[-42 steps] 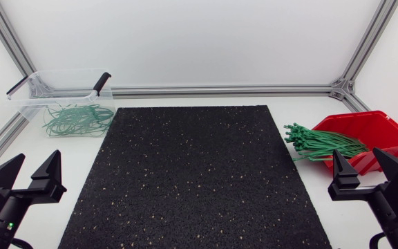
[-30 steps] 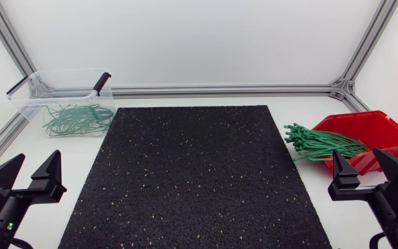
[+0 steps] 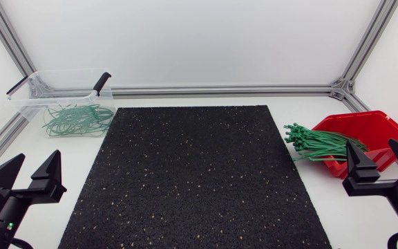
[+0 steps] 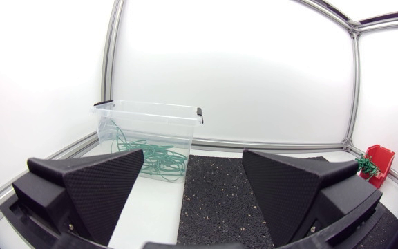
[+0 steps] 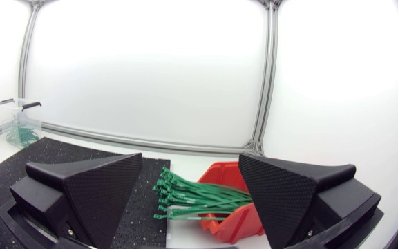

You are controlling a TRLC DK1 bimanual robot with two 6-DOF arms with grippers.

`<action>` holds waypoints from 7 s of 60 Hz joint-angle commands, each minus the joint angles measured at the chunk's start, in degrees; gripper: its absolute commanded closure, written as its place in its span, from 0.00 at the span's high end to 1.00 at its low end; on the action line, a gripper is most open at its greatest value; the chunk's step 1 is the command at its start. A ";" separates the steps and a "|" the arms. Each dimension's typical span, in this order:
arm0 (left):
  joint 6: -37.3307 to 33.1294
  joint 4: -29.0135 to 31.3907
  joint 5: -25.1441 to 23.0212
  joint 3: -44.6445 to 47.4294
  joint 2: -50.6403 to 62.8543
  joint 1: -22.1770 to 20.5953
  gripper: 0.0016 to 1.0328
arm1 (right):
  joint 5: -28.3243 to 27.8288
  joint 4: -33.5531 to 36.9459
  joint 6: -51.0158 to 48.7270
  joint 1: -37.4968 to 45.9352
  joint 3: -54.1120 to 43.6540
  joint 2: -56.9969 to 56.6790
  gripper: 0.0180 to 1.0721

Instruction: Take a green cable tie from the red box, thread the tail through the head to close it, then place it in the transparent bin on the left.

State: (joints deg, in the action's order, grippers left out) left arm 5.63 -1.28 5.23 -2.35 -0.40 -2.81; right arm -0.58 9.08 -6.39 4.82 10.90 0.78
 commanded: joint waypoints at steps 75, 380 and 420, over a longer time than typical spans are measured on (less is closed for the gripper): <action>0.96 0.49 0.39 2.44 -0.30 -0.62 0.96 | -8.65 42.86 -69.63 11.26 47.99 72.00 0.95; 16.52 7.96 -43.64 -30.43 30.46 10.81 0.96 | -24.65 67.38 -30.78 -30.13 66.45 69.71 0.05; 13.18 3.56 -48.48 -31.84 40.39 -4.13 0.93 | -54.88 64.22 -25.86 -32.15 68.29 90.89 0.06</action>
State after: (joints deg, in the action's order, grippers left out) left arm 19.77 3.88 -42.26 -32.38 38.44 -5.04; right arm -52.88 74.22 -31.68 -28.18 78.13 89.65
